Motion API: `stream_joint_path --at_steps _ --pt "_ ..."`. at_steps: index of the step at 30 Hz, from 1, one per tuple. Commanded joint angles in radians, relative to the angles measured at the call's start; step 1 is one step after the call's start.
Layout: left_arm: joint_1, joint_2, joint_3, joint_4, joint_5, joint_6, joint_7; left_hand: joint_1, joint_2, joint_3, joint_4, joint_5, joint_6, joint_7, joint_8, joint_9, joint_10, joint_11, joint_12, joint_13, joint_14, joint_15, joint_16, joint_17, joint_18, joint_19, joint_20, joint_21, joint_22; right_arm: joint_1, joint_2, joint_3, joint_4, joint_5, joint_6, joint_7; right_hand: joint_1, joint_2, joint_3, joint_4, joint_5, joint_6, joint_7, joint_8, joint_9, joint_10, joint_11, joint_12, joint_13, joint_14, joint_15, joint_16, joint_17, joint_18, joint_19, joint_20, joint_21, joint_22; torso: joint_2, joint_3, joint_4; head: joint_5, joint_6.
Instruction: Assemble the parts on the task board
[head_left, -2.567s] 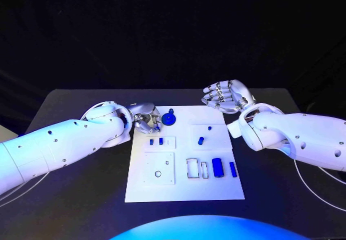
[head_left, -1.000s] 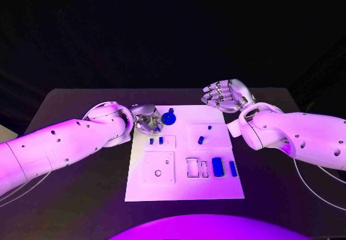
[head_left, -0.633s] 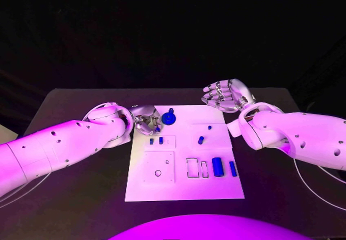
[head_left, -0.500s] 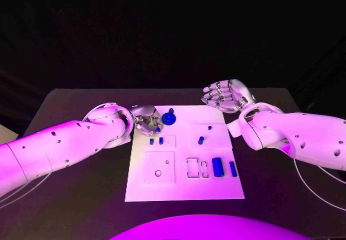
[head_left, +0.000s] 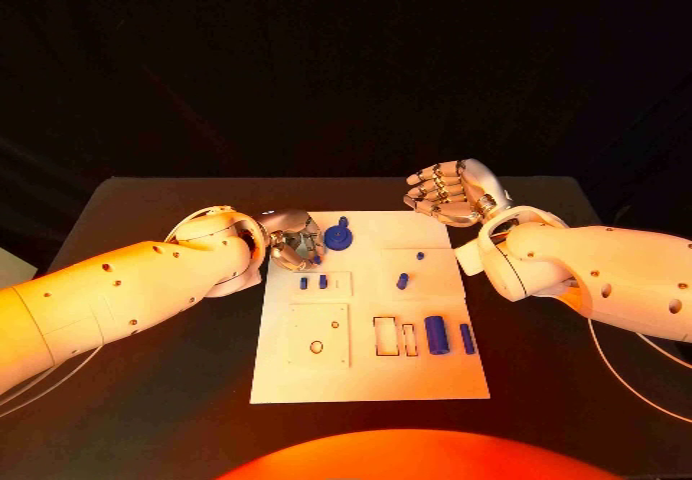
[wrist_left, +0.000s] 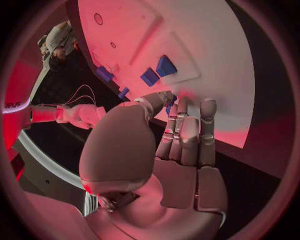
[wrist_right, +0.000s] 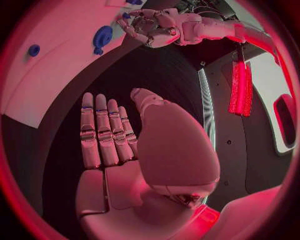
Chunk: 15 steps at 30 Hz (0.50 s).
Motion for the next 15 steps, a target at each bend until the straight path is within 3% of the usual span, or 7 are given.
stream_joint_path --at_steps 1,10,15 --pt "-0.001 -0.001 0.000 0.003 0.006 0.000 -0.006 -0.010 0.000 0.003 0.002 0.004 -0.006 -0.001 -0.003 -0.001 -0.007 0.000 -0.007 0.002 -0.007 -0.001 -0.003 -0.002 0.003 -0.006 0.002 -0.007 -0.002 -0.001 0.000 0.000 0.001 -0.011 0.014 0.002 -0.002 -0.009 0.002 -0.003 -0.006 0.003 0.007 -0.008 -0.002 -0.016 0.008 -0.013 -0.001 -0.012 0.004 -0.003 -0.006 0.012 -0.006 0.006 -0.001 -0.006 0.000 0.0004 -0.0006 0.000 0.001" --pt "-0.001 -0.006 0.000 0.004 0.004 0.017 -0.021 -0.021 -0.008 -0.005 0.006 0.003 -0.026 -0.011 -0.019 -0.005 -0.027 0.006 -0.015 0.004 -0.017 0.004 -0.004 -0.016 0.004 -0.016 0.004 -0.017 -0.015 -0.001 -0.003 0.000 0.001 -0.025 0.024 -0.016 0.000 -0.007 -0.024 -0.007 -0.014 0.004 0.008 -0.015 -0.005 -0.055 0.015 -0.036 0.000 -0.036 0.012 -0.003 -0.023 0.012 -0.023 0.015 -0.001 -0.023 0.000 0.0007 -0.0006 0.000 0.001" --pt "-0.003 -0.018 0.001 0.010 0.005 0.003 -0.021 -0.025 -0.012 -0.017 0.009 0.003 -0.049 -0.022 -0.036 -0.010 -0.070 0.020 -0.021 0.010 -0.030 0.016 -0.003 -0.030 0.006 -0.024 0.014 -0.027 -0.026 -0.001 -0.006 0.000 -0.002 -0.048 0.045 -0.037 0.007 -0.002 -0.043 -0.009 -0.029 0.008 0.004 -0.016 -0.005 -0.064 0.014 -0.040 0.001 -0.043 0.014 0.000 -0.031 0.013 -0.029 0.017 0.000 -0.030 0.000 0.0004 -0.0007 0.000 0.003"
